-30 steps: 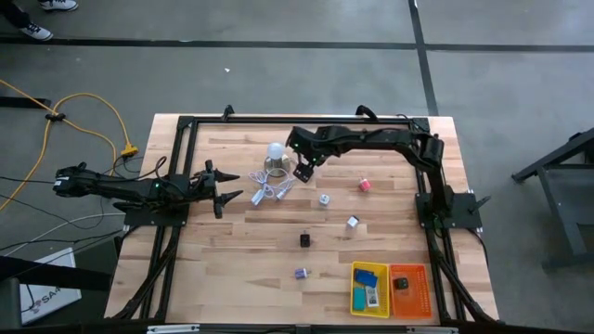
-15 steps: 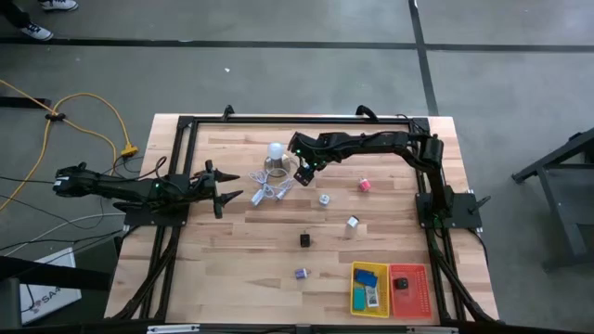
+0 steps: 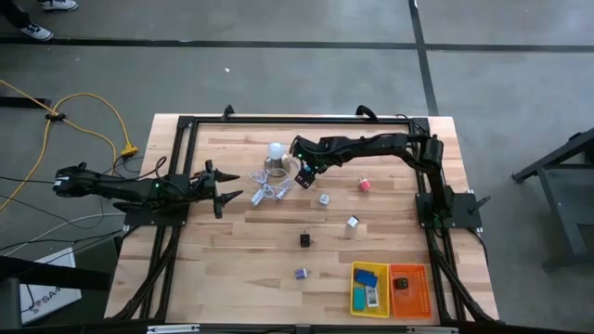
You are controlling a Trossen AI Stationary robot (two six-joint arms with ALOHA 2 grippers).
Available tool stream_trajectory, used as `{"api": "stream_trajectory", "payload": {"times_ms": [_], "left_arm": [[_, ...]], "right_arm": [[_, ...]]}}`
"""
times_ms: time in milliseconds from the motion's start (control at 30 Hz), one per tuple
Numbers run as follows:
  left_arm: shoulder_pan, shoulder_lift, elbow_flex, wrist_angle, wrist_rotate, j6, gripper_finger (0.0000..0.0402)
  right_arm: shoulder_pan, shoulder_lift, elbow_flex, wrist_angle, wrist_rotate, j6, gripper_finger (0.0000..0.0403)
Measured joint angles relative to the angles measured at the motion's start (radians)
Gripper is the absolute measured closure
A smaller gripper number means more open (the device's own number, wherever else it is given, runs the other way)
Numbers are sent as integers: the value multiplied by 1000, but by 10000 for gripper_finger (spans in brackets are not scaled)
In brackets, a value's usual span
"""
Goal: Pick & Place Office items
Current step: Put the top blue charger adapter into the orange basket
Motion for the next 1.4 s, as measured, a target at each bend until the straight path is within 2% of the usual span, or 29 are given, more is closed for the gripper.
{"api": "stream_trajectory", "payload": {"times_ms": [533, 1400], "left_arm": [[0, 0, 0, 0, 0, 0, 171], [0, 0, 0, 0, 0, 0, 171]], "right_arm": [[0, 0, -14, 20, 18, 8, 155], [0, 0, -14, 8, 7, 24, 159]]}}
